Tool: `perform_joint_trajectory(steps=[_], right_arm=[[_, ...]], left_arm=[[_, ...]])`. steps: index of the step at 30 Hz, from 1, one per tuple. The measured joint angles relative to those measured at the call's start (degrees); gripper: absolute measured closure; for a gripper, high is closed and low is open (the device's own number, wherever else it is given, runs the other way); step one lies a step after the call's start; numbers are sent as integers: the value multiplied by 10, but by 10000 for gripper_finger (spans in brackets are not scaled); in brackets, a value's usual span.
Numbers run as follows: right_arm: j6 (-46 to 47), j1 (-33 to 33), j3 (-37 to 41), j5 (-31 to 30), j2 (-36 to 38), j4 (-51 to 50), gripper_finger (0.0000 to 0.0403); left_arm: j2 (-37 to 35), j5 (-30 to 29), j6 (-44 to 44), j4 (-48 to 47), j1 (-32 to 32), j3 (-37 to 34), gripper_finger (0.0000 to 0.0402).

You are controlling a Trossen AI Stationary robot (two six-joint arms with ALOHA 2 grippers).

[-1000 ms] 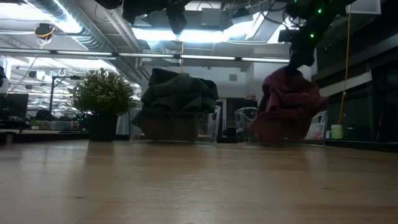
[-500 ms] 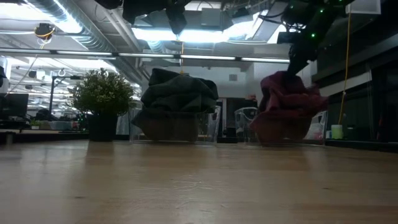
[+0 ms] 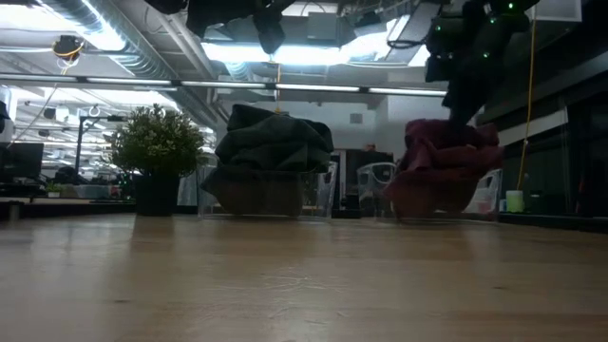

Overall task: Pick & Place hat
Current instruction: Put the red cap on the red cap in the right transparent bin

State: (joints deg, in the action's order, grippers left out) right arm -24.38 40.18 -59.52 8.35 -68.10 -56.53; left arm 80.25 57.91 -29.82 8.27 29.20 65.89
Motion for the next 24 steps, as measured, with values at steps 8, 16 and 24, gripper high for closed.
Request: perform_joint_trajectory(steps=[8,16,24], right_arm=[[47,0,69,82,-1,39,325],[122,0,70,147,8,40,239],[119,0,21,131,45,-20,169]], left_arm=[[0,0,0,-6,0,0,226],[0,0,2,-8,0,0,226],[0,0,6,-8,0,0,226]])
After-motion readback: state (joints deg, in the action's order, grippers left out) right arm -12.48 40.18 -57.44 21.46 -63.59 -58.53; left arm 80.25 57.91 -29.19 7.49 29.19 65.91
